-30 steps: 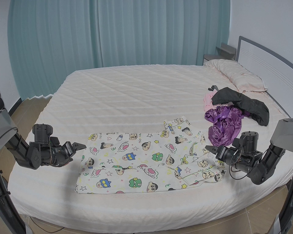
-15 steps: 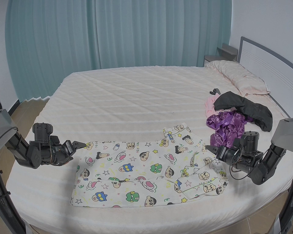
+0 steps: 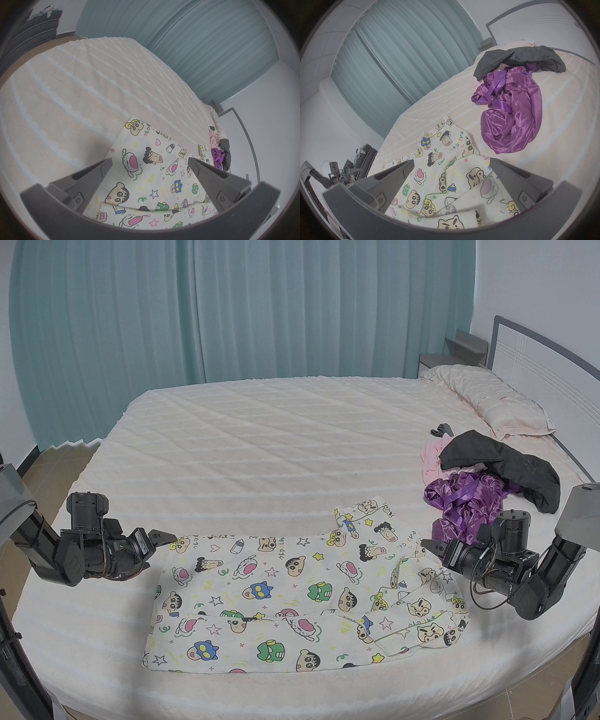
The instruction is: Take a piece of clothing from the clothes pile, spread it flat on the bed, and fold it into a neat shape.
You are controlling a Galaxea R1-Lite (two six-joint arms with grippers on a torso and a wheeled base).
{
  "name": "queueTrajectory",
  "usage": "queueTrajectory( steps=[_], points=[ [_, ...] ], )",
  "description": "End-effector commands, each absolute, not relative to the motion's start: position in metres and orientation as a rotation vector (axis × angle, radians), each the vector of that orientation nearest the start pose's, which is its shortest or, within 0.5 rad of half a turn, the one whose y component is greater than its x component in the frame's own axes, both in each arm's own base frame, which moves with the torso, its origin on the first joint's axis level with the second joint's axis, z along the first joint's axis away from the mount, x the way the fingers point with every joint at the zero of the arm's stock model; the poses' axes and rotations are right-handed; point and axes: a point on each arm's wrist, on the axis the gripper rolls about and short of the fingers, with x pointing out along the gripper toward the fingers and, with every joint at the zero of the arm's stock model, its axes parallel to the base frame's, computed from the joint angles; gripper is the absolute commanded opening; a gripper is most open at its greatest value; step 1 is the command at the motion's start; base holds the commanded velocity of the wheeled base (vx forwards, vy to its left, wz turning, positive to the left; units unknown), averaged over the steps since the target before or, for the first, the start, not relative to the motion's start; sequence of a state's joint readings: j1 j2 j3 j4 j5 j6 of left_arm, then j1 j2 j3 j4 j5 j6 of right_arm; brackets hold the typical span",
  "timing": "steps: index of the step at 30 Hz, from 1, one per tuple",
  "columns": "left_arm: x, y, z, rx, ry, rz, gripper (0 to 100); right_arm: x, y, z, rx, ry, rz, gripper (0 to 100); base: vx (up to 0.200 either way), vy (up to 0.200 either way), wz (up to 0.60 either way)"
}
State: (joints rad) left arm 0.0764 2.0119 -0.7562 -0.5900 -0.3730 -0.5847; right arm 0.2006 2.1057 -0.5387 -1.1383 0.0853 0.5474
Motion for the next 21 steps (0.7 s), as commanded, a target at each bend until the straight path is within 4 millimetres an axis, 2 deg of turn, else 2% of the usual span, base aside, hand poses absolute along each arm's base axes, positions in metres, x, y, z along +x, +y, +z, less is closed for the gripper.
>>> queueTrajectory(
  steps=[1,8,13,14,17,18,21],
  points=[
    [0.333,0.017,0.065,-0.706,0.725,-0.087,100,0.315,0.066,0.041,0.511,0.496,0.157,100,0.200,0.000,0.00],
    [0.334,0.018,0.066,-0.698,0.716,-0.078,100,0.316,0.067,0.041,0.509,0.495,0.160,100,0.000,0.000,0.00],
    [0.345,0.019,0.066,-0.698,0.707,-0.080,100,0.316,0.067,0.041,0.509,0.495,0.161,100,0.000,0.000,0.00],
    [0.354,0.019,0.062,-0.693,0.711,-0.065,100,0.317,0.068,0.040,0.508,0.499,0.162,100,0.000,0.000,0.00],
    [0.363,0.020,0.058,-0.684,0.711,-0.040,100,0.318,0.068,0.038,0.507,0.503,0.160,100,0.000,0.000,0.00],
    [0.374,0.022,0.051,-0.671,0.722,-0.018,100,0.318,0.069,0.038,0.506,0.502,0.163,100,0.000,0.000,0.00],
    [0.385,0.025,0.044,-0.627,0.749,-0.024,100,0.317,0.073,0.039,0.501,0.516,0.173,100,0.000,0.000,0.00]
  ],
)
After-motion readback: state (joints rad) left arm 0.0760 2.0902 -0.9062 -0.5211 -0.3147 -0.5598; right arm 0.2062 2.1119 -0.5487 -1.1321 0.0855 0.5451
